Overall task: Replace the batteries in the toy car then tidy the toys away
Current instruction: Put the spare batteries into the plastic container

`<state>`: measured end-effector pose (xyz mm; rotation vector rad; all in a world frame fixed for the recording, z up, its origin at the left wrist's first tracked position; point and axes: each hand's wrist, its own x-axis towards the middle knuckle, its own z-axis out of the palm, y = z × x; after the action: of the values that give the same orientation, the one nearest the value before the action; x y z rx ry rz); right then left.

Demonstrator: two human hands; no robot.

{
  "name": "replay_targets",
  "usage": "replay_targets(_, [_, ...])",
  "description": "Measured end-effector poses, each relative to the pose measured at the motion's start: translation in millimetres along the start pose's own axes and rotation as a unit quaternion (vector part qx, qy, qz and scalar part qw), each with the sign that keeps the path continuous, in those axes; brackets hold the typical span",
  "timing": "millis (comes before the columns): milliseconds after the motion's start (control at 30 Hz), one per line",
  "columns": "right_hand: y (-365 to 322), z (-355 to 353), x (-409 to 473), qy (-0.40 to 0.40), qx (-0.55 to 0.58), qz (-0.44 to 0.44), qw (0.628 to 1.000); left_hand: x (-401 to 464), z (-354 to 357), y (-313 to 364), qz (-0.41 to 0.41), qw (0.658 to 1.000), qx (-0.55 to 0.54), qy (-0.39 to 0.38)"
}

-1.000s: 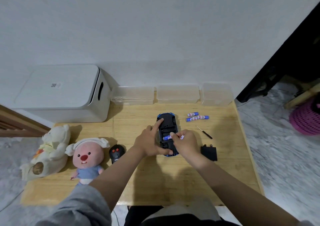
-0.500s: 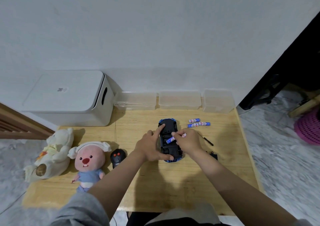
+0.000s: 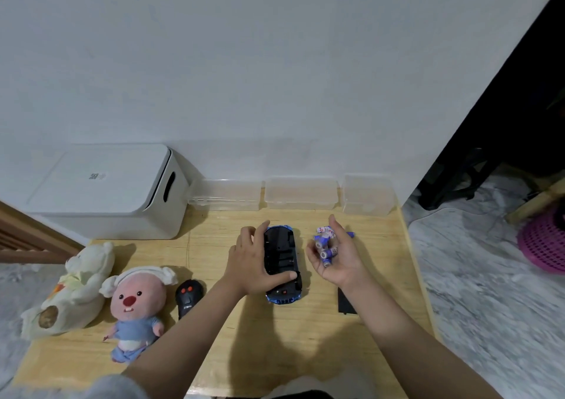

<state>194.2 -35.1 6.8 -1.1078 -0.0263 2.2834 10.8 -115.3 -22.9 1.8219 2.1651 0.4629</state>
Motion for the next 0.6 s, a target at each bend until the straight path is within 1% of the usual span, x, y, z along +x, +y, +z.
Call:
replay_targets(100, [-8.6, -2.3, 0.8, -0.034, 0.033, -0.005, 0.999, 11.8, 0.4, 15.5, 0.036, 0.998, -0.013, 0.058])
replay_targets(133, [-12.6, -4.3, 1.2, -0.039, 0.030, -0.012, 0.999, 16.8, 1.0, 21.7, 0.044, 0.997, -0.021, 0.063])
replay_targets(200, [-23.7, -9.6, 1.8, -0.024, 0.010, -0.033, 0.999, 29.5, 3.2, 36.3, 0.058, 0.995, -0.040, 0.067])
replay_targets(267, [-39.7, -15.6, 0.3, 0.015, -0.004, -0.054, 0.998, 47.0, 7.2, 52.5, 0.067, 0.994, -0.057, 0.072])
replay_targets(367, [-68.8, -27.0, 2.0, 0.101, -0.049, -0.085, 0.990, 83.5, 17.7, 78.4, 0.087, 0.994, -0.045, 0.045])
replay_targets(467, [-94.0, -35.6, 7.2, 0.184, -0.090, -0.091, 0.975, 122.0, 30.3, 103.9, 0.126, 0.992, 0.015, 0.001])
replay_targets(533, [-108.3, -38.5, 11.0, 0.214, -0.093, -0.092, 0.968, 144.5, 38.3, 118.6, 0.141, 0.988, 0.049, -0.027])
replay_targets(600, [-119.6, -41.7, 15.2, 0.224, -0.092, -0.089, 0.966, 164.2, 45.7, 128.7, 0.159, 0.982, 0.086, -0.044])
